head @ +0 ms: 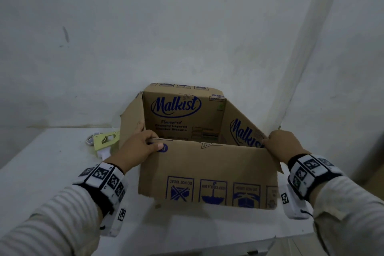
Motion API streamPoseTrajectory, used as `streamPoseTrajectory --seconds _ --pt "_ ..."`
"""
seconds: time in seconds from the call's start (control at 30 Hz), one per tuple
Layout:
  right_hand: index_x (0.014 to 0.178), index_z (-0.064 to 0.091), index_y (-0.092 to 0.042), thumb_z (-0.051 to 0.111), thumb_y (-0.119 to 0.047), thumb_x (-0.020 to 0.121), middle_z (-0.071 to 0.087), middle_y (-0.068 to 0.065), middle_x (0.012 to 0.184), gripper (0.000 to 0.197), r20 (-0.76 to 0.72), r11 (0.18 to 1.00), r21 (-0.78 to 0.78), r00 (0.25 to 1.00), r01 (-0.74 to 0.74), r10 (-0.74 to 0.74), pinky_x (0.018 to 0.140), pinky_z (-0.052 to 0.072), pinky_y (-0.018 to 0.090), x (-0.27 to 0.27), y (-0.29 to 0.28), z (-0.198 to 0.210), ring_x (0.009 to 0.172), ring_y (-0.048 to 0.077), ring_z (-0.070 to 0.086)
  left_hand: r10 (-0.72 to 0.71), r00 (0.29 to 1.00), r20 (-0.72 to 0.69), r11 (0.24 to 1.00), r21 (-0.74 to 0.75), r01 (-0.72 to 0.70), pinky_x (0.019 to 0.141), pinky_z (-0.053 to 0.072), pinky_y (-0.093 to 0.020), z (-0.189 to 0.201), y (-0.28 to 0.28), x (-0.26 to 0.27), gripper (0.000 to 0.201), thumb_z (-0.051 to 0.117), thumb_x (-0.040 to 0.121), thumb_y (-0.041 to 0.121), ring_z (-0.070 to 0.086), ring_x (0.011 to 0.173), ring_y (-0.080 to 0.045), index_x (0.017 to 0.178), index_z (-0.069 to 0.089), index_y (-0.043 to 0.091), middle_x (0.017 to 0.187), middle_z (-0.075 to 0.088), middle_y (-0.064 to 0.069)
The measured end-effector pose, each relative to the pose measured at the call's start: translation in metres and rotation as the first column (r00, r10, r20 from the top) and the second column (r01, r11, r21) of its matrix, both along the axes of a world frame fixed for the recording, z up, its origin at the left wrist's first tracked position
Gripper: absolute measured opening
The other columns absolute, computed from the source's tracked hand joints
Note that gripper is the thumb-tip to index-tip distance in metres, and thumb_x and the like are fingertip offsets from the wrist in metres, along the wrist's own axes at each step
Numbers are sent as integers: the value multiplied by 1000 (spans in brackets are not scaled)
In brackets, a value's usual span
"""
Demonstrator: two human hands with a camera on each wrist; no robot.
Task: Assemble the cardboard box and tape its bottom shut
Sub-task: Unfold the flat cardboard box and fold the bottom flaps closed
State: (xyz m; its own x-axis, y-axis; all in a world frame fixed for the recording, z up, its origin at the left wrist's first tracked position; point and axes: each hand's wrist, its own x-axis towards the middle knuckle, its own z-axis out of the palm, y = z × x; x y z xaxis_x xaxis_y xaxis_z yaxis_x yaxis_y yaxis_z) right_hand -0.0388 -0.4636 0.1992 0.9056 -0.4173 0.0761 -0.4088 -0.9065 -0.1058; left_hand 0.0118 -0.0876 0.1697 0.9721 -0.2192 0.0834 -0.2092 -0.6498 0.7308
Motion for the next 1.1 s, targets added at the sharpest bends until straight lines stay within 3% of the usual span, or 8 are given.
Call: streamPoseTrajectory --seconds 0.1,0.2,0.37,0.5,0.63,0.77,0.93,1.1 --pt "62 46 -7 45 -20 95 51 6 64 35 6 998 68 1000 2 -3 58 45 31 -2 1 1 62 25 57 54 998 24 998 -13 -54 114 23 -40 -1 -5 -1 7 66 86 24 3 150 -18 89 64 18 161 9 -8" --pt "78 50 -5 44 -17 93 60 17 86 20 4 996 93 1000 -9 8 73 51 37 -6 3 6 89 34 65 86 996 30 996 -33 -85 113 25 -42 -1 -8 -7 5 67 86 22 8 149 -20 82 62 22 161 13 -8" --pt "57 38 -9 43 -9 94 67 21 89 38 80 997 76 997 -20 13 58 42 30 -7 -6 1 65 26 51 145 988 58 989 -26 -144 111 27 -39 1 -9 -20 7 68 84 20 16 148 -20 88 66 14 157 24 -9" --pt "78 49 -3 41 -14 94 56 18 80 21 160 982 180 987 -51 22 57 43 31 -3 -10 -3 67 29 53 168 983 68 984 -69 -163 111 25 -36 3 -11 -36 3 66 85 14 19 147 -19 85 64 11 155 29 -10" --pt "91 51 -1 40 -14 96 64 25 95 17 177 976 187 981 -110 77 62 39 30 -6 -12 -10 77 33 55 211 975 72 974 -98 -204 105 26 -30 -2 -16 -50 14 63 88 11 23 145 -18 98 65 0 146 42 -13" --pt "108 59 0 40 -12 97 63 21 110 25 155 985 102 980 -142 126 70 44 34 -17 -11 -10 98 35 59 320 946 46 932 -196 -306 92 37 -30 -8 -26 -55 32 61 89 13 46 127 -28 119 53 8 134 51 -14" --pt "113 58 -15 28 -35 94 58 12 116 41 171 971 -95 957 -221 234 87 44 41 -32 8 -9 107 33 49 380 925 8 892 -267 -365 107 38 -38 -14 -33 -66 63 59 92 18 42 132 -27 146 28 11 146 41 -10" --pt "117 57 -18 29 -48 95 57 9 119 46 31 911 -16 910 -413 413 94 43 43 -45 65 -9 112 31 50 398 917 -27 888 -241 -392 111 34 -40 -13 -34 -71 64 56 93 22 40 134 -27 148 25 12 149 38 -10"
